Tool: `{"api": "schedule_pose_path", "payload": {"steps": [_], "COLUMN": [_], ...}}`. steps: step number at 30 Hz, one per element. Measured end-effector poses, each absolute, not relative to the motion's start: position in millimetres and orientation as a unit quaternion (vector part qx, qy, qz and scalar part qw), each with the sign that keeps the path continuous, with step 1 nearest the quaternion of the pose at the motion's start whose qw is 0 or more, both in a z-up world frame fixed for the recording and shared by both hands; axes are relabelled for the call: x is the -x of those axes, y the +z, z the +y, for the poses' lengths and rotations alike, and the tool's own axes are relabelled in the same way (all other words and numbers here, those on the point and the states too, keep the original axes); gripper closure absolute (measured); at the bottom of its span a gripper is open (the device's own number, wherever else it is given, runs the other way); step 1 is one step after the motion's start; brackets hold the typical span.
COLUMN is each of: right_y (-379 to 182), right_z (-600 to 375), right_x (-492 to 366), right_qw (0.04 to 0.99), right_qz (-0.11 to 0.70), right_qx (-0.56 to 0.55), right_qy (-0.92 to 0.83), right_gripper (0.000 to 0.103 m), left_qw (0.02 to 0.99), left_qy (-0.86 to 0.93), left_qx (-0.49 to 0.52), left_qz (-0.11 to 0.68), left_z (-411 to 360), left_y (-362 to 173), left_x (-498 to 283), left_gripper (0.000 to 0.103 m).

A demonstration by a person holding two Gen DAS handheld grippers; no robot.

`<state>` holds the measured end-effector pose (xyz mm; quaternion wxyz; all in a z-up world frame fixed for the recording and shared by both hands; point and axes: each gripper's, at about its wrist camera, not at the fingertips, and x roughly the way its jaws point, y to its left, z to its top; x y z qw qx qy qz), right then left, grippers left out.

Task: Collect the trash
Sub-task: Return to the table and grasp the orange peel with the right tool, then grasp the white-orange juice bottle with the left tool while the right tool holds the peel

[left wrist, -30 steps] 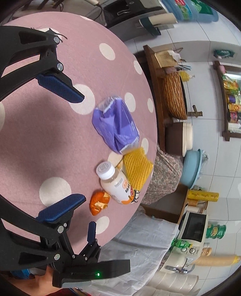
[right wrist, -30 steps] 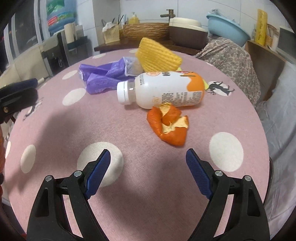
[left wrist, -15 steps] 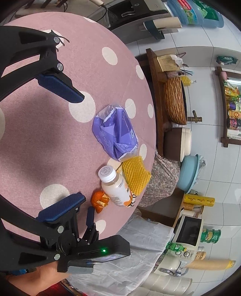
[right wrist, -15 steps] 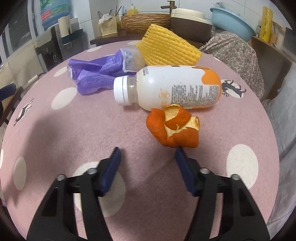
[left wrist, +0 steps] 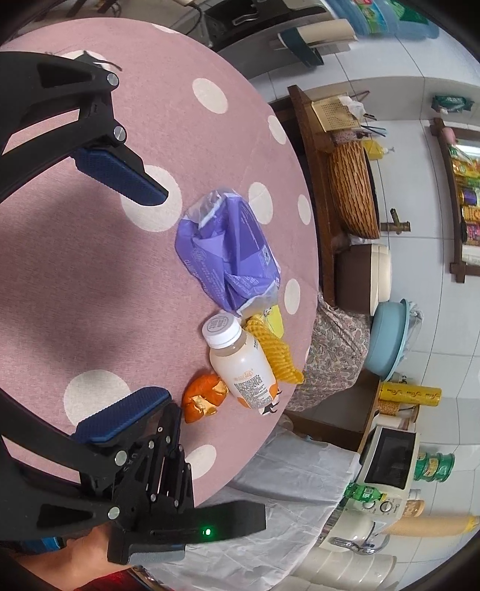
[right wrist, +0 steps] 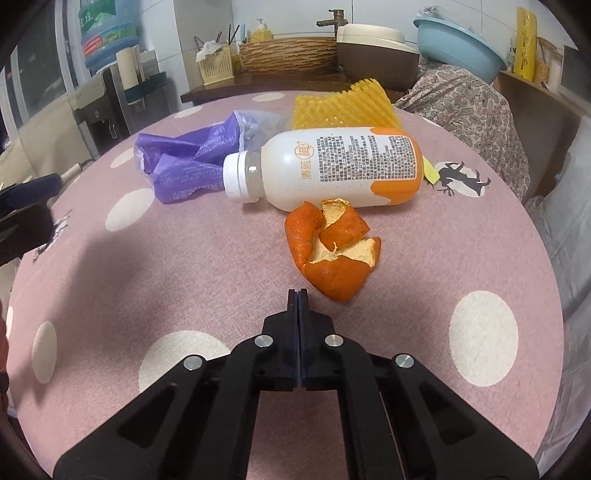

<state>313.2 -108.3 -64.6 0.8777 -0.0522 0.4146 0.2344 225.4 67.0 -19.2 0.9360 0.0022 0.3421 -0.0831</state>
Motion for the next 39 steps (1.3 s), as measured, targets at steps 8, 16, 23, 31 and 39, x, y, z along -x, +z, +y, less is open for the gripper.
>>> {"api": "schedule_pose_path", "payload": {"steps": [8, 16, 23, 31, 39], "right_y": [-47, -43, -50, -61, -56], "right_z": [-132, -158, -133, -102, -129], "right_x": [-293, -292, -315, -359, -345], "right_qw": [0.89, 0.89, 0.889, 0.872, 0.875], "right_qz": [0.391, 0.388, 0.393, 0.428, 0.421], "right_qx": [0.042, 0.012, 0.04, 0.063, 0.048], "right_qy": [0.232, 0.24, 0.233, 0.231, 0.236], "right_gripper": [0.102, 0.101, 0.03, 0.043, 0.082], "left_qw": [0.926, 0.906, 0.918, 0.916, 0.894], "left_qy": [-0.145, -0.164, -0.155, -0.145, -0.186], "left_qx": [-0.09, -0.165, -0.138, -0.14, -0.191], "left_qz": [0.336, 0.353, 0.338, 0.348, 0.359], "left_z": [35, -7, 8, 21, -3], "left_y": [-12, -13, 3, 2, -9], "left_x": [-255, -293, -299, -311, -319], "left_gripper": [0.005, 0.005, 0.005, 0.005, 0.005]}}
